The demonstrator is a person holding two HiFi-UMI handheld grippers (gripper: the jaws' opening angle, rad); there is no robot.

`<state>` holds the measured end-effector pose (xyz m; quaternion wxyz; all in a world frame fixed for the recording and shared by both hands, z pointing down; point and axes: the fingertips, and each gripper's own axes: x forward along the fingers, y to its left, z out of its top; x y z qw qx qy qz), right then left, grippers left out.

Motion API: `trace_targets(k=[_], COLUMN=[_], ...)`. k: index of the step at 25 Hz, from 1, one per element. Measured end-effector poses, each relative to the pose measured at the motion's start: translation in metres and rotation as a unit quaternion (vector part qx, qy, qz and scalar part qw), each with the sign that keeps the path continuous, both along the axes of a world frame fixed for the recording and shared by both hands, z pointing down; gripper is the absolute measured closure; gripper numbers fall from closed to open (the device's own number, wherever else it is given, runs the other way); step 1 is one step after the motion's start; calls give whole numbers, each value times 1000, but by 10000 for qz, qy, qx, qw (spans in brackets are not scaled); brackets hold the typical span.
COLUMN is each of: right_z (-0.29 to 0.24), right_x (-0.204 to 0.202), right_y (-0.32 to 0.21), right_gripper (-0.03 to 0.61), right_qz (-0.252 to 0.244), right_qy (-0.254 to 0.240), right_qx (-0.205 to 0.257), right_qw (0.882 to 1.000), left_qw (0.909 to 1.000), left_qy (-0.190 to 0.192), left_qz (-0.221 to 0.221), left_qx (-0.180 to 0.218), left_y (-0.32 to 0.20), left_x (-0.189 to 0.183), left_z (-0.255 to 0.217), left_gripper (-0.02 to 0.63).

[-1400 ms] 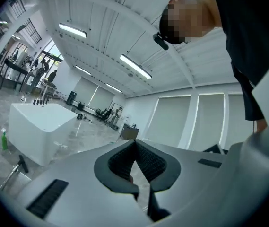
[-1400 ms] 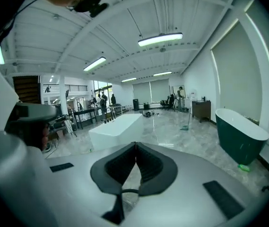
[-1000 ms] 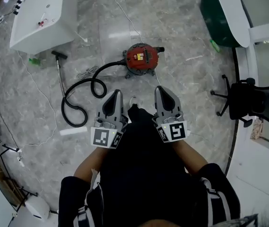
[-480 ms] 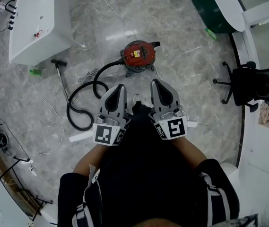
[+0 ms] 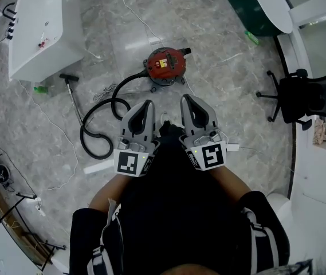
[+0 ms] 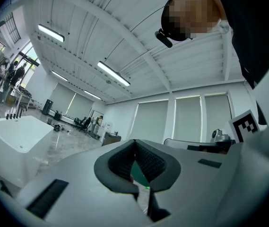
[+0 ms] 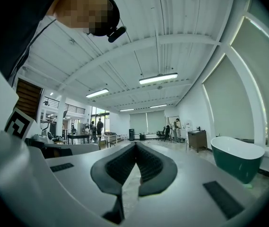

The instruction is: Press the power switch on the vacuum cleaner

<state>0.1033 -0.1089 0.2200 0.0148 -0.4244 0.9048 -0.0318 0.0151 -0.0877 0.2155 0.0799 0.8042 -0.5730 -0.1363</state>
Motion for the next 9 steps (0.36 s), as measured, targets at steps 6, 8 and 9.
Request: trace_targets(k=[6, 8, 9], right_z=[-4, -5, -6], right_x=[-9, -13, -16], right_y=[12, 17, 19], right_gripper=[560, 560, 560], right_qz=[-140, -165, -177], right_qy=[-12, -12, -11], right_qx=[74, 81, 83], right_qw=[9999, 9998, 9998], left_qw=[9999, 9999, 9999], left_qy=[-22, -29, -33], left_qz=[-108, -133, -141], left_qx=[-93, -65, -47], left_y=[11, 16, 18], left_x=[-8, -12, -14], left_z=[4, 2, 1], left_gripper=[600, 600, 600])
